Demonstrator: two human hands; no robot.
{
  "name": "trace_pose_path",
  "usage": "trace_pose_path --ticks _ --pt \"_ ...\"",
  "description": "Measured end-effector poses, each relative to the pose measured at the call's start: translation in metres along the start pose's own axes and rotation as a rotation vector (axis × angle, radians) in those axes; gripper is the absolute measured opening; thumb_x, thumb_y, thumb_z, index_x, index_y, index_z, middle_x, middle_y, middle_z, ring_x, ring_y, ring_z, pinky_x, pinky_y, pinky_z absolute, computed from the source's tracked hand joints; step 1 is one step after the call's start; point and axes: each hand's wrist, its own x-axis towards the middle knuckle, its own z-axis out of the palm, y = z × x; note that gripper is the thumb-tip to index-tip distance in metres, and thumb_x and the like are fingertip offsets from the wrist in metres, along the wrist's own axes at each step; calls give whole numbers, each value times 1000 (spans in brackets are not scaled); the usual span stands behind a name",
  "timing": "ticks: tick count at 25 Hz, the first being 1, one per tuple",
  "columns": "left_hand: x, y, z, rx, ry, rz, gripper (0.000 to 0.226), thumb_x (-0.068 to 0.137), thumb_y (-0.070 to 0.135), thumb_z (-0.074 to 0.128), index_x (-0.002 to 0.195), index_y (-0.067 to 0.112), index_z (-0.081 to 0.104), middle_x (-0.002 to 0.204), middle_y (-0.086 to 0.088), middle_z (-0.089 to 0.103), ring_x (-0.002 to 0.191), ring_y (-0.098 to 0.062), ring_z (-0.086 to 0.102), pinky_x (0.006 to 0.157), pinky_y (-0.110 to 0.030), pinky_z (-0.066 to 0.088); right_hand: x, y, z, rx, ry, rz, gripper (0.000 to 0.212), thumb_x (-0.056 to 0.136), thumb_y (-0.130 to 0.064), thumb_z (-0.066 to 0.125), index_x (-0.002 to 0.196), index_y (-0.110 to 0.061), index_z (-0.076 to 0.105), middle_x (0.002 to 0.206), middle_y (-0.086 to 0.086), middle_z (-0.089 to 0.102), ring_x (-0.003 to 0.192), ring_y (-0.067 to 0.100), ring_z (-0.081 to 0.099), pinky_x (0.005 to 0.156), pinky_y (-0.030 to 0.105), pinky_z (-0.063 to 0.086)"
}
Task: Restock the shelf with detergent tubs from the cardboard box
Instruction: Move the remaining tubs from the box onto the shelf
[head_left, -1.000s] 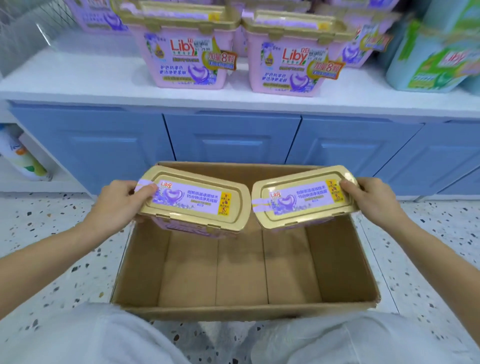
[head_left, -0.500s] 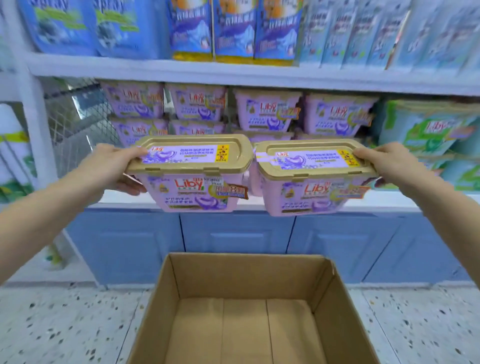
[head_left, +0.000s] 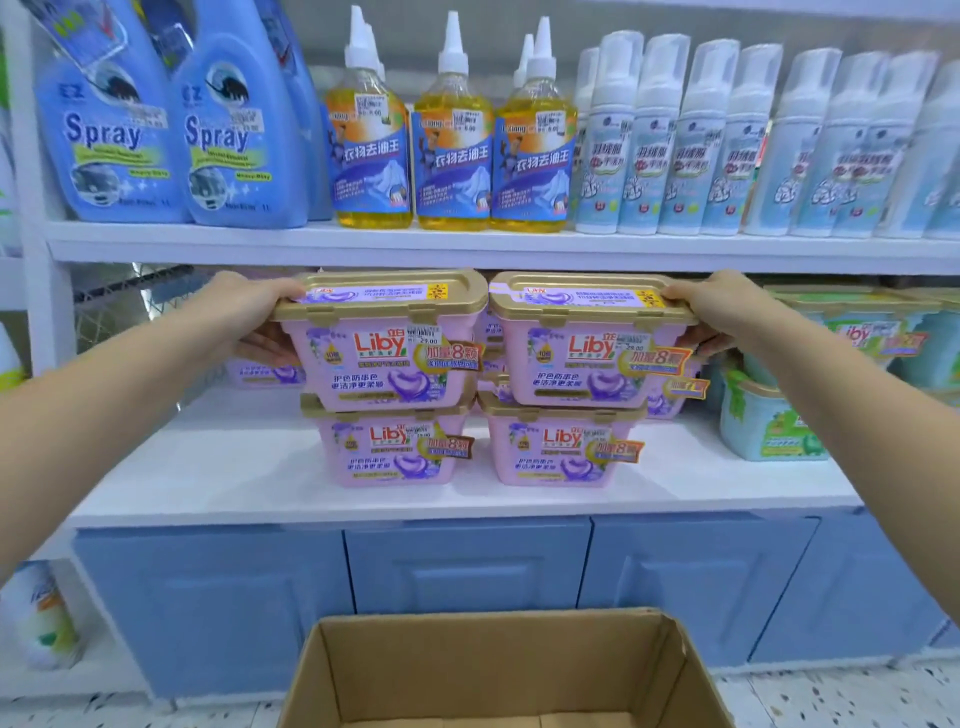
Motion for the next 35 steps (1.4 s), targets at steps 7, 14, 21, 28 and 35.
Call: trace_pose_path --ticks 7,14,21,28,35 --pt "34 -2 16 41 10 -11 32 85 26 57 72 -3 56 34 -10 58 28 -20 58 34 -29 50 21 3 21 -22 44 35 27 86 -30 56 72 -7 51 45 9 59 22 8 50 49 27 44" --pt "39 -16 16 -6 -42 -43 34 86 38 51 75 6 59 38 -5 62 33 -16 61 34 -24 51 14 10 23 26 -22 72 54 85 -57 46 98 -5 54 69 10 56 60 22 53 68 34 46" --pt "10 -89 41 -490 186 124 39 94 41 36 84 13 61 81 -4 65 83 -24 57 61 -26 48 -21 76 48 394 24 -104 76 51 -91 38 82 -24 57 83 0 61 69 15 56 59 29 44" --pt "-6 -185 95 -41 -129 87 99 48 68 67 132 21 41 119 1 62 111 -21 59 100 -40 43 -38 152 117 245 -182 -113 60 81 -20 67 132 -8 38 120 7 56 100 15 58 76 22 44" --pt "12 -187 115 450 154 186 65 66 64 65 104 12 56 101 -6 72 97 -32 64 84 -36 46 -25 152 138 -18 -160 -78 40 70 -38 76 95 -11 60 69 7 59 60 16 51 54 25 41"
